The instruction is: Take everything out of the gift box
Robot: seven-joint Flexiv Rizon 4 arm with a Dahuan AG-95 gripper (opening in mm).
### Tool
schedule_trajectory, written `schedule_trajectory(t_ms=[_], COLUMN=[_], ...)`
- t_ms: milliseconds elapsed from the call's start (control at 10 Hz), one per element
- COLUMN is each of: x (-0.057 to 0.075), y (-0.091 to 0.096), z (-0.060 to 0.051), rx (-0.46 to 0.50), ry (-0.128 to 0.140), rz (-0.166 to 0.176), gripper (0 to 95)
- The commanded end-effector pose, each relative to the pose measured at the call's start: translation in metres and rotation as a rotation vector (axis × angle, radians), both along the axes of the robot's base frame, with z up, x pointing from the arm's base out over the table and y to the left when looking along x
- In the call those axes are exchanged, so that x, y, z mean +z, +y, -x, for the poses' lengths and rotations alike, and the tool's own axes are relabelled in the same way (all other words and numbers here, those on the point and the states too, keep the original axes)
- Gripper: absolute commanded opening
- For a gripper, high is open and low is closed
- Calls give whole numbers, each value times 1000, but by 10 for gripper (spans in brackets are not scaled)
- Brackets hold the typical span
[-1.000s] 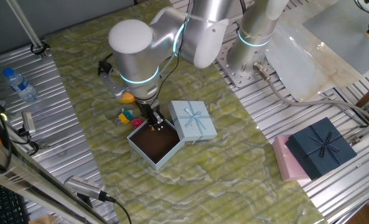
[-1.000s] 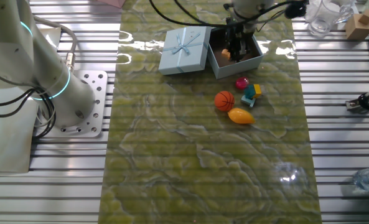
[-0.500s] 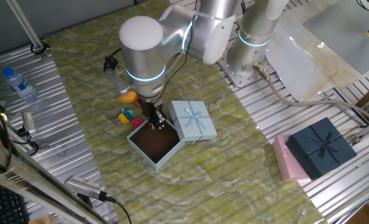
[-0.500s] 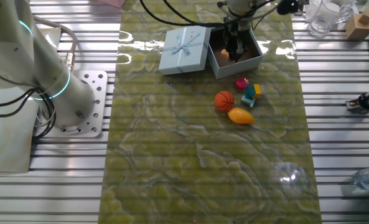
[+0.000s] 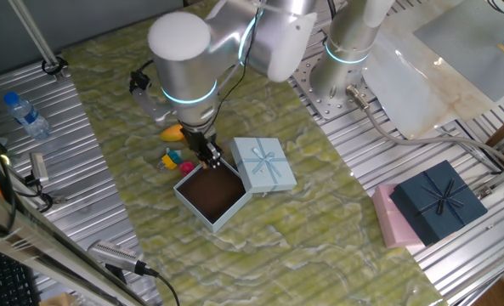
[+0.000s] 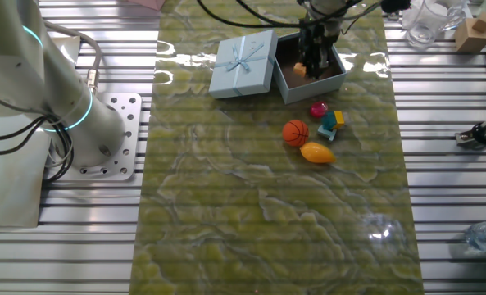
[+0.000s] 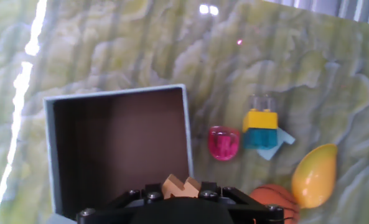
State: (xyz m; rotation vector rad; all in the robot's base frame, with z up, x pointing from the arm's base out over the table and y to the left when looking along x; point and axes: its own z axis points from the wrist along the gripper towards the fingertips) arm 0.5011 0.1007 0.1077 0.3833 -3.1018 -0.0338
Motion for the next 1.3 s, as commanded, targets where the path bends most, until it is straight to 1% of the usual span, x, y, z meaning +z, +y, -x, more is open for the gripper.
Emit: schedule_trajectory(t_ms=[100, 400, 600, 800, 1100, 1300], x=[2, -3, -11, -18, -21, -31], y=[-10, -25, -41, -49, -50, -53], z=[-4, -9, -13, -10, -10, -10], rx=[25, 58, 94, 107, 102, 104], ry=[10, 7, 2, 2, 1, -7], rz=[5, 14, 15, 11, 10, 6], gripper=[0, 0, 0, 0, 0, 0])
